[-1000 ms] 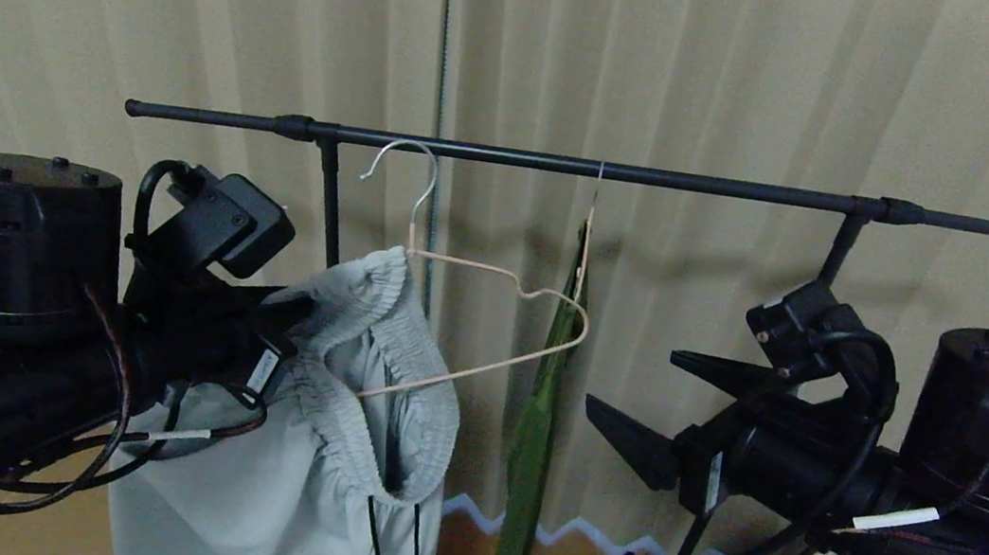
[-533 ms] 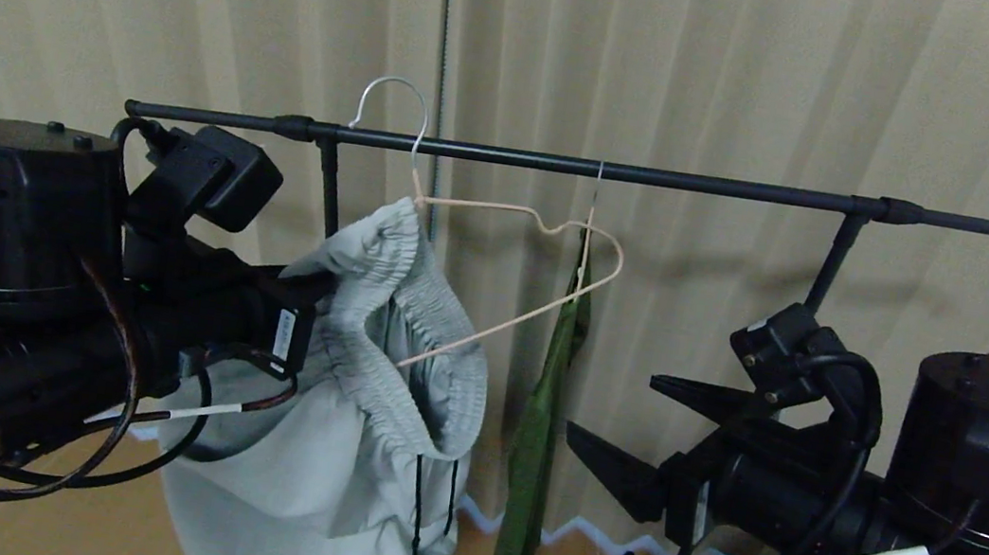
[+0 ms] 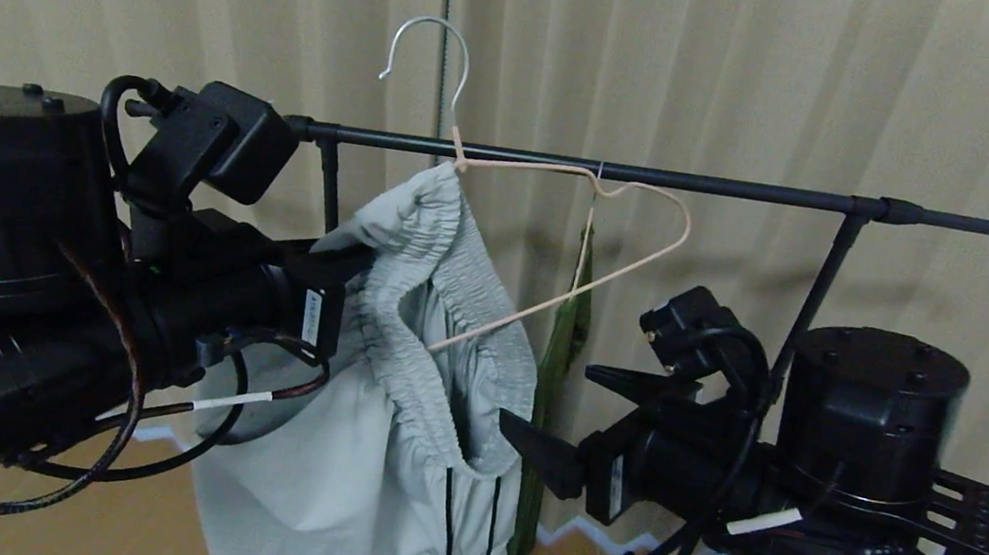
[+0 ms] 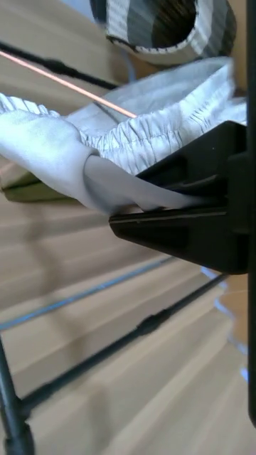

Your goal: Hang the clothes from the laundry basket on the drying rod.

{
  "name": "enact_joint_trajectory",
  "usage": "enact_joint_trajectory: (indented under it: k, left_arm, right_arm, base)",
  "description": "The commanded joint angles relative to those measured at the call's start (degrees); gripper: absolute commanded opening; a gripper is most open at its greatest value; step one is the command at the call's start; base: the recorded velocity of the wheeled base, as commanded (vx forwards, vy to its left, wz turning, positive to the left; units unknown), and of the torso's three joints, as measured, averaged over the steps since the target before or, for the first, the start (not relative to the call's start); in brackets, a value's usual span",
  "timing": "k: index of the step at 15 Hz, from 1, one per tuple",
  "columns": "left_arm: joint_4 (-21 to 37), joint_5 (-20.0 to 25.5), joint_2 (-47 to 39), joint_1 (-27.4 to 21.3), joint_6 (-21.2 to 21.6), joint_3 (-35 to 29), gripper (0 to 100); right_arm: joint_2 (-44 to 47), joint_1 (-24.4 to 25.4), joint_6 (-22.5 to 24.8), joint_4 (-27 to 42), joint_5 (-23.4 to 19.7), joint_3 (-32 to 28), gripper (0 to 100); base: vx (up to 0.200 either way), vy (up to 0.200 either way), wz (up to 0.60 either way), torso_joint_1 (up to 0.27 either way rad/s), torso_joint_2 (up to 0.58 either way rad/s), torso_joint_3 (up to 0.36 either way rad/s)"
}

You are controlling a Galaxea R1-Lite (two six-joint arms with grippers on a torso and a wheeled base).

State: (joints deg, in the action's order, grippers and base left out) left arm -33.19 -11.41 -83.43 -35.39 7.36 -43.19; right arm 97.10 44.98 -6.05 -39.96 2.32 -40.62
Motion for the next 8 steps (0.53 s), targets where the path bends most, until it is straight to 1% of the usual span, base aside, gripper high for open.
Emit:
enact_joint_trajectory:
  k: [1, 3, 4, 5, 8]
  left_arm:
    - [-0.12, 0.16, 0.82, -0.91, 0.11, -0.23, 0]
    - [-0.12, 1.48, 2.31, -1.09, 0.11, -0.05, 0]
    - [-0.03, 2.89, 3.54, -1.09, 0.28, 0.04, 0]
    - [0.06, 2.97, 3.89, -1.0, 0.28, -0.14, 0]
    - [0.06, 2.97, 3.89, -0.56, 1.34, 0.21, 0]
  right_arm:
    - [5.91, -0.16, 0.25, -2.84, 0.23, -1.66, 100]
    - [6.52, -0.95, 0.25, -3.19, 0.32, -1.57, 100]
    - [6.52, -1.57, 0.33, -3.19, 0.32, -1.3, 100]
    - [6.26, -2.09, 0.33, -3.19, 0.41, -1.13, 0]
    - [4.94, -3.76, 0.33, -3.02, 0.76, -0.87, 0]
  base:
    - [0.0, 0.0, 0.0, 0.0, 0.0, 0.0]
    - [0.0, 0.0, 0.0, 0.0, 0.0, 0.0]
    - [0.0, 0.0, 0.0, 0.0, 0.0, 0.0]
    - [0.0, 0.0, 0.0, 0.0, 0.0, 0.0]
    - [0.0, 0.0, 0.0, 0.0, 0.0, 0.0]
